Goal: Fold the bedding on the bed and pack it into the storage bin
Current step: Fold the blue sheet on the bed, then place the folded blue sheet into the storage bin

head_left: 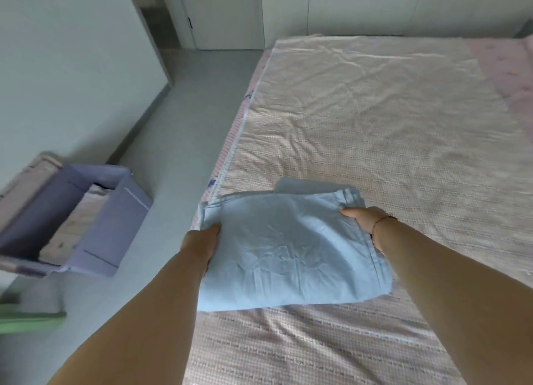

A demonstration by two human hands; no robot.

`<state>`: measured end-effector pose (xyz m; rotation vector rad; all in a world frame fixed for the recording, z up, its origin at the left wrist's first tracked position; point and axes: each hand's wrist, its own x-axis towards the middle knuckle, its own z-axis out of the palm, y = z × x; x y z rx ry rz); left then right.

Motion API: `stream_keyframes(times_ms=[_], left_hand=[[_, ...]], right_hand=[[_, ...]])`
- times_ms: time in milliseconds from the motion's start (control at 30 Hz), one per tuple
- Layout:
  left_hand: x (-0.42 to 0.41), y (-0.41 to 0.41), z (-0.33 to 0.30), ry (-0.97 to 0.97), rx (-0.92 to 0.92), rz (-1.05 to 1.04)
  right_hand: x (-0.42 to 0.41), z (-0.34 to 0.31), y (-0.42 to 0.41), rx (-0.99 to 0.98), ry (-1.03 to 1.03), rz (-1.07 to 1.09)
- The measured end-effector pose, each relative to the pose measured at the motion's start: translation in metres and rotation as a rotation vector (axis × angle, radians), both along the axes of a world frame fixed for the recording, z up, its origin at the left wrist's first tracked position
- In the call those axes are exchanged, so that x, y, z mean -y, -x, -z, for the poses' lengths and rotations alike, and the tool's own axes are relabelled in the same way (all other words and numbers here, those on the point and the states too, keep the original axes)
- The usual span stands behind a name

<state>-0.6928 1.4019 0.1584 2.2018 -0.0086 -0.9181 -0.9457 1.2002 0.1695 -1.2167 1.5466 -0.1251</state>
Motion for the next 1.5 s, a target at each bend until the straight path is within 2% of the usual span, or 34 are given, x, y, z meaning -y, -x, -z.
stream_keyframes(times_ms=[267, 433, 633, 833, 1200, 1367, 1500], left_hand=[[-0.099, -0.094, -0.048, 0.09, 0.079, -0.223], [-0.179, -0.165, -0.071, 0.152, 0.048, -0.347], [-0.29, -0.274, -0.091, 0.2, 0.002, -0.461], [-0.364, -0.354, -0.098, 0.231, -0.008, -0.54], [-0.409, -0.463, -0.075, 0.216, -0.039, -0.656], [-0.399, -0.534, -0.057, 0.176, -0.015, -0.705], [-0.386, -0.59, -0.033, 0.171, -0.024, -0.763]], right_hand=[[-0.055, -0.063, -0.135, 0.041, 0.1, -0.234], [-0.117, -0.09, -0.233, 0.069, 0.171, -0.316], [-0.209, -0.092, -0.364, 0.145, 0.16, -0.366], [-0.276, -0.095, -0.464, 0.099, 0.115, -0.452], [-0.3, -0.089, -0.622, 0.104, 0.059, -0.581], [-0.278, -0.078, -0.709, 0.069, -0.107, -0.66], [-0.249, -0.051, -0.792, 0.011, -0.116, -0.823]])
